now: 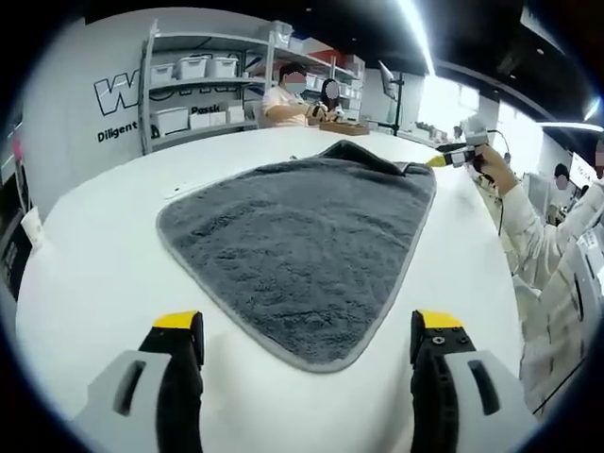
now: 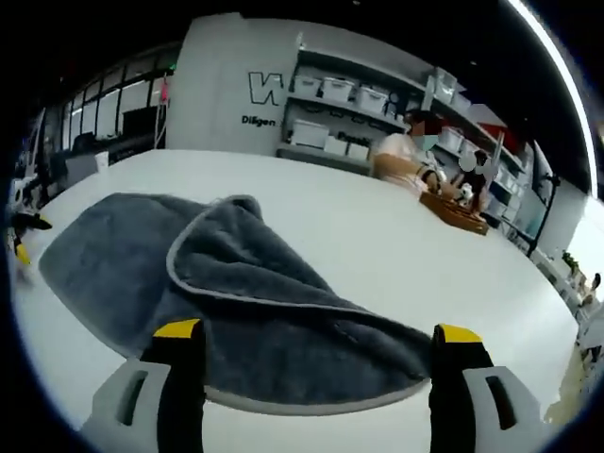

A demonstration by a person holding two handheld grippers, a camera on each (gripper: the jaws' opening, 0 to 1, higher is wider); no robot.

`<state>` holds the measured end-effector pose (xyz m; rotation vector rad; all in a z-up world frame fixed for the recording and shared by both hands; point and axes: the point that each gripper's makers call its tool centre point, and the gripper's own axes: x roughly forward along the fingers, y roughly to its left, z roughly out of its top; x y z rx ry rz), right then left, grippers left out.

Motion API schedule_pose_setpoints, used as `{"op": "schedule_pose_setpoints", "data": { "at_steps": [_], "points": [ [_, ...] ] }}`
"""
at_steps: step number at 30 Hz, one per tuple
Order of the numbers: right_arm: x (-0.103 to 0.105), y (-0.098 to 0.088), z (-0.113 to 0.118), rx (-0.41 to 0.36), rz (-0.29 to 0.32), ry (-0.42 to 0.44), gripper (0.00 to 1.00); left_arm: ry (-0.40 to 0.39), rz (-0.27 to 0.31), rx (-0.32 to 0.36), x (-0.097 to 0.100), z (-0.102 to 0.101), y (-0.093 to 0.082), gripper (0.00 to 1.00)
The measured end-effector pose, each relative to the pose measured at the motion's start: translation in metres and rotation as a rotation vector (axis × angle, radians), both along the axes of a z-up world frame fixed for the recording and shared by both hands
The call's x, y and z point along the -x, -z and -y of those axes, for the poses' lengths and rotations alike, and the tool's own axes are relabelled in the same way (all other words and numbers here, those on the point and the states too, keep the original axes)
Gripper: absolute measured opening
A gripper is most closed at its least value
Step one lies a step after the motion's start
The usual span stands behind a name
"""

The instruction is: Open the folded towel by lifting each exposed corner and separating the folded layers until the towel lies flat within the target outline without major curled edges

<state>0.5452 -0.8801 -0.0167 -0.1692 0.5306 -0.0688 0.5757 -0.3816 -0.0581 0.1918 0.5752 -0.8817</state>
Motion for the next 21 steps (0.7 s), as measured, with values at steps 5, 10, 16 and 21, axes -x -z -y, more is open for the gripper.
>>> {"op": "schedule_pose_setpoints", "data": {
  "at_steps": [5,10,16,21],
  "points": [
    [0.004,0.013,-0.037,0.002,-0.021,-0.099,0.99,-0.030,0.024,0.033,-0.003,-0.007,-0.009,0.89],
    [0.007,0.015,-0.060,0.049,-0.014,-0.174,0.99,-0.087,0.011,0.111,-0.014,-0.006,-0.013,0.83],
    [0.010,0.011,-0.077,0.091,0.010,-0.223,0.98,-0.137,0.022,0.150,-0.024,0.002,-0.017,0.80],
    [0.015,0.014,-0.094,0.096,0.030,-0.268,0.96,-0.196,0.032,0.177,-0.038,0.003,-0.017,0.69]
  ]
}}
